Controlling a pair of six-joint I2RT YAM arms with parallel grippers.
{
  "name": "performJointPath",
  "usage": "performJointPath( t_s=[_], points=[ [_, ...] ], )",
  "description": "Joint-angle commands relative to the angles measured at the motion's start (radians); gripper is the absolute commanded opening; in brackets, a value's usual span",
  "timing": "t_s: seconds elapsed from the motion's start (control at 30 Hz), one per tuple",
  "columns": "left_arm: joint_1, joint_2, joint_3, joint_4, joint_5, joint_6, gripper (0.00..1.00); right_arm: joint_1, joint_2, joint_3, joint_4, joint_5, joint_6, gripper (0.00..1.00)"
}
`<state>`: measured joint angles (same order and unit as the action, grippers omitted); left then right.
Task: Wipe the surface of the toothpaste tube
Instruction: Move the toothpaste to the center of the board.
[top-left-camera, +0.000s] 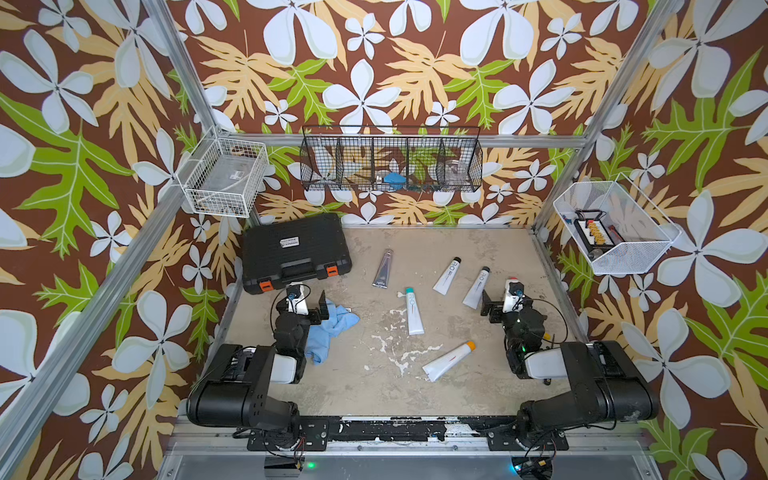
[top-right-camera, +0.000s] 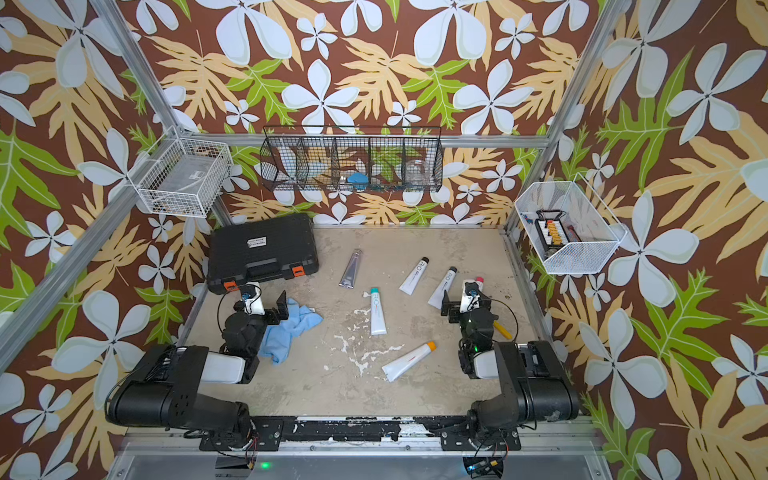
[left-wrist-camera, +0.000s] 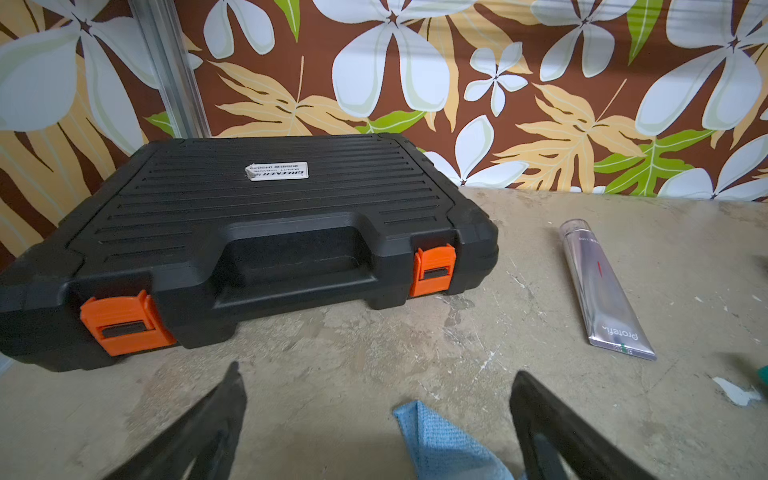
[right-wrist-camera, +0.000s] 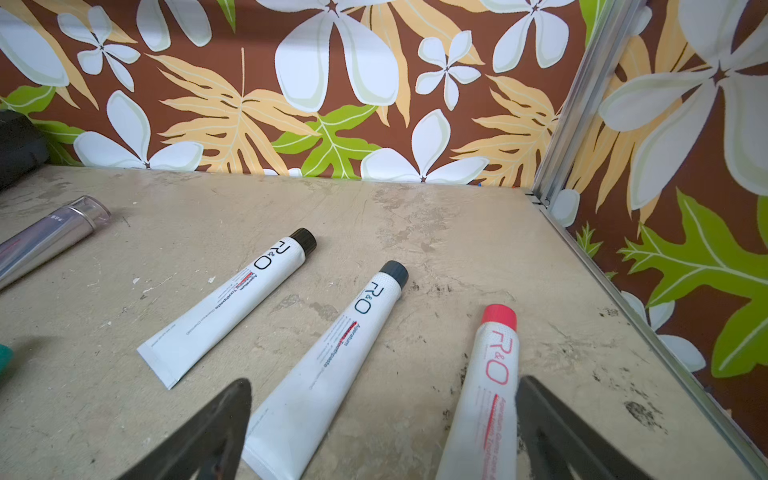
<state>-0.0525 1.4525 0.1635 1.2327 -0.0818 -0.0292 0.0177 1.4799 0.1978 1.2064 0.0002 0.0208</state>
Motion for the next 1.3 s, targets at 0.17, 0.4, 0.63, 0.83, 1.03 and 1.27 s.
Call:
performJointPath(
  t_s=[0.17, 0.4, 0.63, 0.83, 1.03, 1.27],
  points=[
    [0.002, 0.000, 0.003, 0.035, -0.007, -0.009, 1.00, 0.001, 0.002, 0.005, 0.015, 0.003, -0.003, 1.00],
    [0.002, 0.000, 0.004, 0.036, -0.007, -0.009, 1.00, 0.001, 0.002, 0.005, 0.015, 0.003, -0.003, 1.00],
    [0.002, -0.046, -0.018, 0.039, -0.028, -0.014, 1.00, -0.010, -0.064, 0.025, -0.058, 0.025, 0.021, 1.00],
    [-0.044, -0.338, -0.028, -0.161, -0.254, -0.071, 1.00, -0.018, -0.293, 0.207, -0.492, 0.100, 0.098, 1.00],
    [-0.108, -0.500, 0.172, -0.674, -0.421, -0.337, 1.00, -0.018, -0.374, 0.433, -0.854, 0.004, 0.362, 1.00],
    [-0.220, -0.426, 0.373, -0.965, -0.249, -0.497, 1.00, -0.015, -0.343, 0.615, -1.096, -0.449, 0.420, 0.94]
  ],
)
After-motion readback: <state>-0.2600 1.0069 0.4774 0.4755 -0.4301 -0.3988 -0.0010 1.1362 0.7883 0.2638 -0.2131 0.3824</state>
